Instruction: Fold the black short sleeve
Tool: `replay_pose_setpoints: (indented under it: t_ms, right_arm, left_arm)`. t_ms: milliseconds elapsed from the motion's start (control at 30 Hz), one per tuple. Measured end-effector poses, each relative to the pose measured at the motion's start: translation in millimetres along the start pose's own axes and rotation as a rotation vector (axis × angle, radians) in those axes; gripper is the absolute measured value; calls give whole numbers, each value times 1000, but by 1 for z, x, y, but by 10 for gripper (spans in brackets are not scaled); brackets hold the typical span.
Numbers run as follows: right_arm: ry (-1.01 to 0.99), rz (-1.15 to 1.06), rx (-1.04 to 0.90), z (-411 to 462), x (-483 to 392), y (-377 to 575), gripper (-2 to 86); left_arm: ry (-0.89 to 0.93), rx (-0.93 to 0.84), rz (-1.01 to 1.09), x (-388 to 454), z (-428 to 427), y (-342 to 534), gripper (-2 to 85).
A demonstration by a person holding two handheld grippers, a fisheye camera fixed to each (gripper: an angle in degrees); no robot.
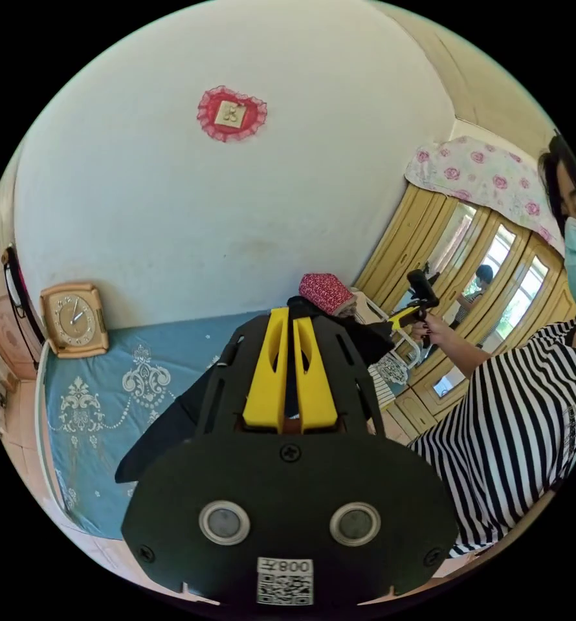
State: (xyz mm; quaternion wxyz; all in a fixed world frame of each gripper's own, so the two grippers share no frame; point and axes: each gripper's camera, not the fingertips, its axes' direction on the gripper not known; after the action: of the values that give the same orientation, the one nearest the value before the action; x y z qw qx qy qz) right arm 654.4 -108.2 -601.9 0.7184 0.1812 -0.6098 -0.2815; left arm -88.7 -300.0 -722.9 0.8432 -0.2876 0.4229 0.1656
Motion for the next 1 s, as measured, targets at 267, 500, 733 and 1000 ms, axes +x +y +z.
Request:
replay_pose_setpoints:
  t_ms: [267, 500, 733, 1000]
  right_arm:
    - [-81, 19, 182, -11, 48, 64, 21]
    - [-23, -20, 192, -5, 51, 101, 54]
    - [31, -25, 140, 4, 50, 140, 25]
    - [69, -53, 226, -33, 36, 177, 6]
  left_arm:
    - [-59, -19, 128, 65, -38, -24, 3]
    - [-130, -57, 139, 85, -49, -32, 3]
    - [-94, -39, 140, 75, -60, -34, 4]
    - [-166, -20, 102, 20, -94, -26, 5]
